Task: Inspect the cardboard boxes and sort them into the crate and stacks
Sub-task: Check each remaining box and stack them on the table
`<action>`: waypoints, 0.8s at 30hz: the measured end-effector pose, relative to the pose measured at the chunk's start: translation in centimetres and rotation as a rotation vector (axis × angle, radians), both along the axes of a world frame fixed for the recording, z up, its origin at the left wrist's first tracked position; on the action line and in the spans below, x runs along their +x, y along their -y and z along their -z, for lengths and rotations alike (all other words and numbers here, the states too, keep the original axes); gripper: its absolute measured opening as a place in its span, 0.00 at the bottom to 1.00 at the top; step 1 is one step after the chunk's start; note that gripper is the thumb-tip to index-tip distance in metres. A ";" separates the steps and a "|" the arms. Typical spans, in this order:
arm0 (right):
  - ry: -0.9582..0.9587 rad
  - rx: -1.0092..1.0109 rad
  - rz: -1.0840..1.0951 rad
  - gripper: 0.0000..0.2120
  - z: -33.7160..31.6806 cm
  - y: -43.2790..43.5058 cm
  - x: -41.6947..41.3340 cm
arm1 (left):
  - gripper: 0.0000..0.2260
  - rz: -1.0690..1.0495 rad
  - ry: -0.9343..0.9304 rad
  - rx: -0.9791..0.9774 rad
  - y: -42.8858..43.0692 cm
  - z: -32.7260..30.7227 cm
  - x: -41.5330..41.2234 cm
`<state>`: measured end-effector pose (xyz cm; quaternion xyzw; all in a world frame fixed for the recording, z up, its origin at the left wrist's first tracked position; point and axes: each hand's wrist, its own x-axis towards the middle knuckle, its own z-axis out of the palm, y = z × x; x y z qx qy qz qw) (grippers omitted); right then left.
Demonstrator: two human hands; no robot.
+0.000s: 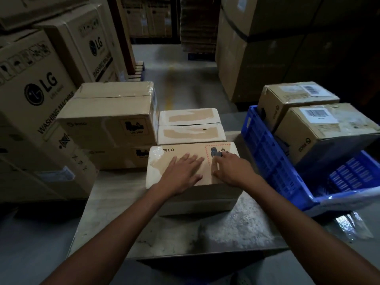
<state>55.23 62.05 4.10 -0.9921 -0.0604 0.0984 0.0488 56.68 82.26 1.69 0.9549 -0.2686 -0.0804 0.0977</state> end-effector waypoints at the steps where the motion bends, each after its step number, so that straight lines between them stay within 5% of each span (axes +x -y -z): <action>1: -0.014 0.013 0.006 0.22 -0.6 0.0 0.4 | 0.30 -0.021 -0.004 -0.004 -0.2 -0.2 0.4; 5: 0.065 0.076 0.041 0.26 -0.7 0.2 1.8 | 0.31 -0.374 0.098 -0.070 -2.4 -0.4 2.7; 11: 0.187 0.166 0.182 0.32 3.9 0.1 -0.2 | 0.30 -0.633 -0.091 -0.221 -5.3 1.5 2.4; 19: 0.237 0.800 0.675 0.35 4.5 0.6 -3.1 | 0.38 -0.792 -0.120 -0.653 -6.2 1.6 -1.5; 24: 0.351 0.968 0.723 0.42 6.0 0.5 -7.0 | 0.36 -1.013 -0.241 -0.892 -6.4 0.9 -4.7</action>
